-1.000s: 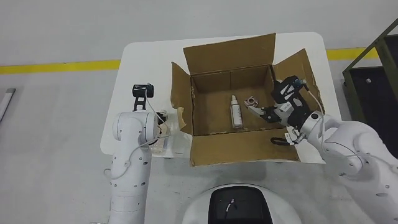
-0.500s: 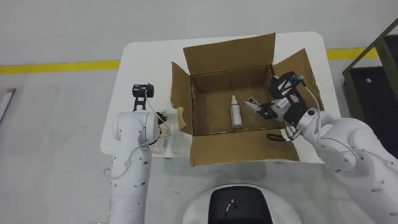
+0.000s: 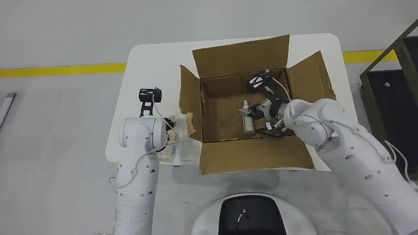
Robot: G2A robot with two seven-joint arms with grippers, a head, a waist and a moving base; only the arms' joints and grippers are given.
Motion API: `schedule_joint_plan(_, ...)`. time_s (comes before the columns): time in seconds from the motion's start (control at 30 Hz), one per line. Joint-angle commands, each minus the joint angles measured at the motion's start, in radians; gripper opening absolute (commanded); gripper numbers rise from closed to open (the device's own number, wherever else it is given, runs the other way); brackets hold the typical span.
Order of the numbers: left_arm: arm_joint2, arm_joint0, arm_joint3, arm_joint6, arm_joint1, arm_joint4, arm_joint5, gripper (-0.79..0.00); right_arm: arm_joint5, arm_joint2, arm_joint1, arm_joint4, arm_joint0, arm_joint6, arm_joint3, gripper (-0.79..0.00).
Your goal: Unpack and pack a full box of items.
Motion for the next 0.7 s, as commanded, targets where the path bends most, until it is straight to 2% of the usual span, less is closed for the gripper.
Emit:
schedule_joint_plan(0.0,0.0,0.0,0.0,0.0,0.0,0.0,0.0,0.0,0.0,0.002,0.0,0.0,-0.001,0.0,-0.003,0.0)
schedule_joint_plan(0.53,0.0,0.0,0.0,0.0,0.0,0.0,0.0,0.0,-0.003,0.005,0.0,-0.001,-0.004,-0.018,-0.011,0.0)
schedule_joint_plan(0.67,0.0,0.0,0.0,0.0,0.0,0.0,0.0,0.0,0.015,-0.016,-0.004,-0.07,0.045,0.069,-0.023,0.0)
